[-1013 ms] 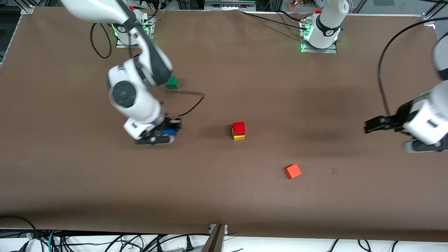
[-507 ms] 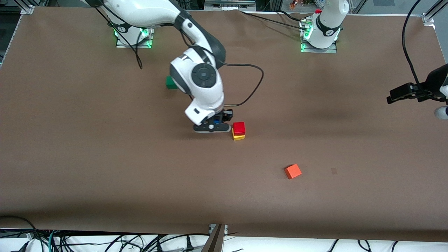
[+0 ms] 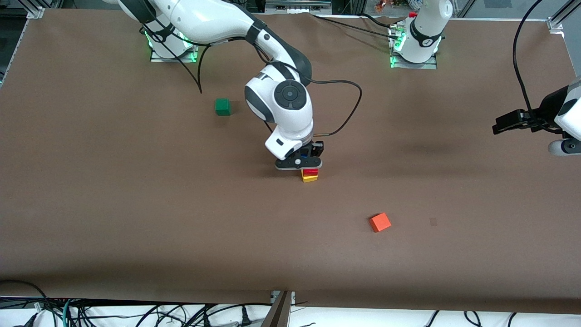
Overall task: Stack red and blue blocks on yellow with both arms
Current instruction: 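Lower the blue block onto the red block and open the right gripper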
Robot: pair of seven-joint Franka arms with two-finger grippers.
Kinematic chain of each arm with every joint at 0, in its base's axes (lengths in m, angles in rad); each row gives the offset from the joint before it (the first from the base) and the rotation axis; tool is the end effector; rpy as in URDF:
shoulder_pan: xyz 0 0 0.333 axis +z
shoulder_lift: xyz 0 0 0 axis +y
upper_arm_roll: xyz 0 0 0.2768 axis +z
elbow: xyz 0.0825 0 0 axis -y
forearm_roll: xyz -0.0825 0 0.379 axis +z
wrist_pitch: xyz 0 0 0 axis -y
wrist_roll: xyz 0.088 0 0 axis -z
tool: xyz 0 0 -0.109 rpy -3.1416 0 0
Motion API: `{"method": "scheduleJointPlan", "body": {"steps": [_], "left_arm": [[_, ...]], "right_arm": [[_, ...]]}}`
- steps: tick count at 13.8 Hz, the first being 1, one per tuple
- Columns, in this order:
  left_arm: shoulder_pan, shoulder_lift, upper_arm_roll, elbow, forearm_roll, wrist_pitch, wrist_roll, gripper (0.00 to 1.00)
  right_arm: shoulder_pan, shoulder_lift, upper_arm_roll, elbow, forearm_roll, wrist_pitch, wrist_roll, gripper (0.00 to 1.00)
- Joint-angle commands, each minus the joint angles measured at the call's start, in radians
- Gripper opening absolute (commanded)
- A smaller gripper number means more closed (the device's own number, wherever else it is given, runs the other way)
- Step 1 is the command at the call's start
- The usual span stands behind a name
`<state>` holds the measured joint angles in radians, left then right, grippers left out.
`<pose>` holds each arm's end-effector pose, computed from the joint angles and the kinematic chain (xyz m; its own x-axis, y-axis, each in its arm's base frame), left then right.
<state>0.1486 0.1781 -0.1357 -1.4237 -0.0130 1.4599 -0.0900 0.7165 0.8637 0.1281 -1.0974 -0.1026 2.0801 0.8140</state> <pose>0.5829 0.0122 0.5421 0.9847 0.0998 -0.1425 0.1043 -0.9942 0.0243 0.5208 0.5349 0.2874 0.9963 0.0205 0.0840 0.0282 -0.9953 -0.0921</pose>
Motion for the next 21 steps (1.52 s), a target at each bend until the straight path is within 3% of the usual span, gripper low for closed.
{"method": "scheduleJointPlan", "body": {"steps": [1, 11, 12, 14, 15, 16, 21], "left_arm": [[-0.003, -0.011, 0.004, -0.012, -0.010, 0.013, 0.015, 1.00], [-0.006, -0.002, 0.001, -0.011, -0.007, 0.013, 0.015, 1.00], [-0.004, -0.002, 0.001, -0.011, -0.008, 0.013, 0.015, 1.00], [-0.006, -0.002, -0.001, -0.011, -0.010, 0.013, 0.013, 1.00], [-0.006, -0.002, -0.001, -0.009, -0.010, 0.013, 0.012, 1.00], [-0.006, -0.003, -0.001, -0.011, -0.010, 0.013, 0.012, 1.00], [-0.004, -0.002, -0.001, -0.009, -0.010, 0.013, 0.013, 1.00]], "right_arm": [[0.029, 0.034, -0.024, 0.048, -0.020, 0.024, 0.020, 0.00], [0.072, 0.081, -0.065, 0.048, -0.042, 0.103, 0.022, 0.00], [0.072, 0.081, -0.065, 0.048, -0.042, 0.103, 0.022, 0.04], [0.070, 0.081, -0.067, 0.048, -0.042, 0.103, 0.022, 0.39], [0.070, 0.081, -0.067, 0.048, -0.042, 0.103, 0.027, 0.76], [0.070, 0.080, -0.067, 0.048, -0.040, 0.103, 0.037, 1.00], [0.064, 0.067, -0.070, 0.048, -0.034, 0.075, 0.068, 1.00]]}}
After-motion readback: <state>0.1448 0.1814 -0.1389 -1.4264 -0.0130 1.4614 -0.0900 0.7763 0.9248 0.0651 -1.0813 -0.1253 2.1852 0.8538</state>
